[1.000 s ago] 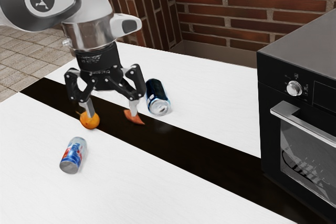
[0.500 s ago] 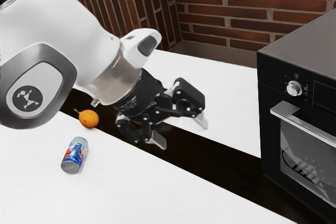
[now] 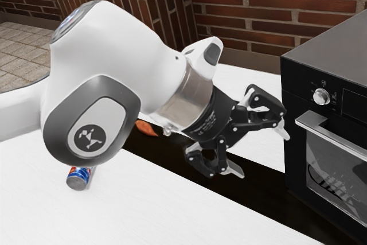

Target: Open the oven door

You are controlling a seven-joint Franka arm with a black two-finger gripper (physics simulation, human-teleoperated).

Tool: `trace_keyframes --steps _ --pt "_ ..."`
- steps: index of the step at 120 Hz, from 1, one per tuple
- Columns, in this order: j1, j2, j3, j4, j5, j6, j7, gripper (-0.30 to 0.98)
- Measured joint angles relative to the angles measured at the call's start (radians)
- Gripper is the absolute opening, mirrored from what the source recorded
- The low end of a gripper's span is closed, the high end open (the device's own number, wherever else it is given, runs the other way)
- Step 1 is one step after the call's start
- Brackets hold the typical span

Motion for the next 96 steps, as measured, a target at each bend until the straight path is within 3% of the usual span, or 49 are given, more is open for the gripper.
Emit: trace_keyframes --steps 16,42,96 --pt "-0.022 -0.001 -0.01 -0.002 0.056 -0.021 -0.068 0.6" --pt "-0.032 0.0 -0.012 0.017 0.081 -0.033 -0.143 0.44" --pt "-0.048 0.128 -0.005 0.152 0.077 -0.035 -0.166 0.37"
